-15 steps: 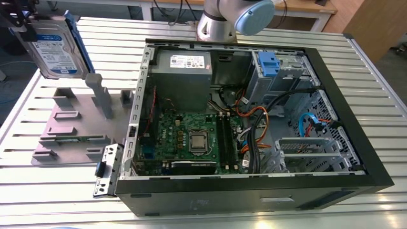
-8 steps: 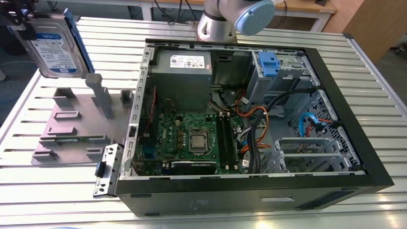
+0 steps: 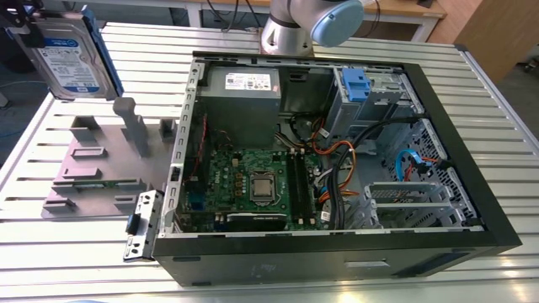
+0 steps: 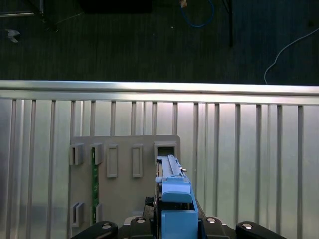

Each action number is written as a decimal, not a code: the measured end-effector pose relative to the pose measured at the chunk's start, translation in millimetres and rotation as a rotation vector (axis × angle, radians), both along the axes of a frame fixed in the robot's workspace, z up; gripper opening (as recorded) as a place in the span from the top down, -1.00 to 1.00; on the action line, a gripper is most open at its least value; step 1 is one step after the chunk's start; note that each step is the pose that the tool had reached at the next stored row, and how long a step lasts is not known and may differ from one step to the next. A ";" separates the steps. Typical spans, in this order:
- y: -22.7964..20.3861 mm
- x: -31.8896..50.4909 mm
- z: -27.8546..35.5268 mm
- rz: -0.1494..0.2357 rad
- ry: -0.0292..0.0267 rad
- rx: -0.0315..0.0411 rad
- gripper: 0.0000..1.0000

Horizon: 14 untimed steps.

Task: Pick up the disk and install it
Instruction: 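Pick up the disk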

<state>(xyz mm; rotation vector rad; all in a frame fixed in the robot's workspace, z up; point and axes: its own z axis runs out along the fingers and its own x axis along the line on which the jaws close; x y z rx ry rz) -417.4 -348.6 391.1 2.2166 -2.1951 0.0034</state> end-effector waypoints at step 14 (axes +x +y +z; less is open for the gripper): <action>0.0 0.0 4.3 0.000 0.0000 0.0000 0.27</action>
